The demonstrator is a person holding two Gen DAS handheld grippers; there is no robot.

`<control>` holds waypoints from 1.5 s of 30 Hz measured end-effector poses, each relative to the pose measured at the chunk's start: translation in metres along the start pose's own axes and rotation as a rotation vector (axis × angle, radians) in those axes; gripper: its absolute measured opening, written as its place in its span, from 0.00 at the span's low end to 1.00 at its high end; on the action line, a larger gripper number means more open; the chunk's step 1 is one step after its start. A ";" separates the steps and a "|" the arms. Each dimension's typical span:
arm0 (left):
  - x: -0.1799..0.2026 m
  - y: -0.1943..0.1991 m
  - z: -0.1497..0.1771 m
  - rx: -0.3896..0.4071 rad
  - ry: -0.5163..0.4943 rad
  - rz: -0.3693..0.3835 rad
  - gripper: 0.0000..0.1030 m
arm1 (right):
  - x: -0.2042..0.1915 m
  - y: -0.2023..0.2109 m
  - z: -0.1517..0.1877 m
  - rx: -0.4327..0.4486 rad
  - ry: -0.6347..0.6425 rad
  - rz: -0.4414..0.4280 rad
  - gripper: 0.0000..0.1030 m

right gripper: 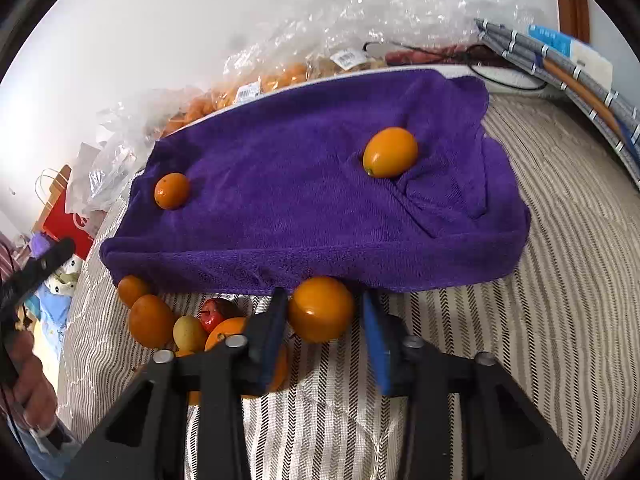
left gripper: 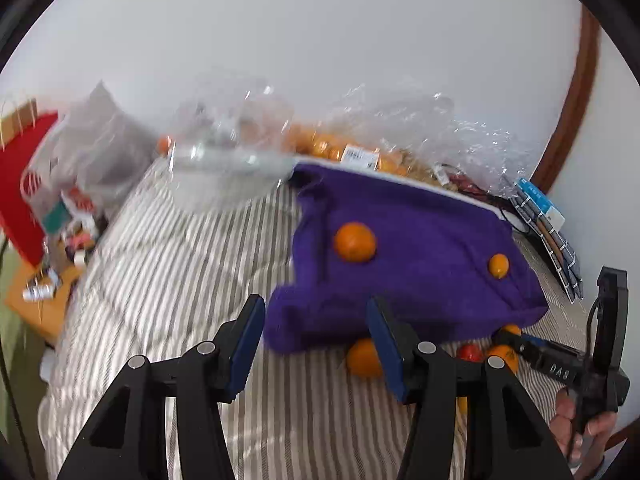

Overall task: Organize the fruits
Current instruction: 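Grasp another orange from the pile with each tool, then lower both held oranges onto the towel beside the placed fruits and release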

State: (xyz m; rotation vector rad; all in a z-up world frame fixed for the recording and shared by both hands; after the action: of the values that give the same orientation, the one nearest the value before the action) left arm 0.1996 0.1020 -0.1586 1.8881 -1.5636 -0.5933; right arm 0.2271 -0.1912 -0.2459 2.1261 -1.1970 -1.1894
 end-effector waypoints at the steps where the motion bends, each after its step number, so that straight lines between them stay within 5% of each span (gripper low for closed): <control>1: 0.000 -0.003 0.003 -0.020 0.003 0.016 0.49 | 0.000 0.003 0.001 0.005 -0.004 -0.002 0.32; 15: 0.046 -0.033 0.037 -0.128 -0.027 0.089 0.49 | 0.017 0.061 0.043 0.064 0.089 0.148 0.32; 19: 0.045 -0.036 0.042 -0.124 -0.020 0.125 0.34 | 0.014 0.059 0.051 0.088 0.133 0.159 0.32; 34: 0.043 -0.008 0.038 0.056 0.018 0.124 0.34 | 0.017 0.076 0.053 0.175 0.100 0.106 0.32; 45: 0.032 0.001 0.034 0.103 0.075 0.145 0.34 | 0.019 0.089 0.053 0.250 0.077 0.066 0.32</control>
State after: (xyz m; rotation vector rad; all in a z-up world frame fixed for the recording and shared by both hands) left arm 0.1823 0.0652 -0.1811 1.8303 -1.6928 -0.3805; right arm 0.1448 -0.2529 -0.2222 2.2675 -1.4330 -0.9635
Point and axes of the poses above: each gripper's, at about its wrist camera, not at the fingertips, and y roughly against the way its jaws point, x to its right, z to its underside, the point moved 4 cm from there along -y, roughly the way its jaws point, and after that the axes turned 14 degrees about -z, right-handed, at the moved point
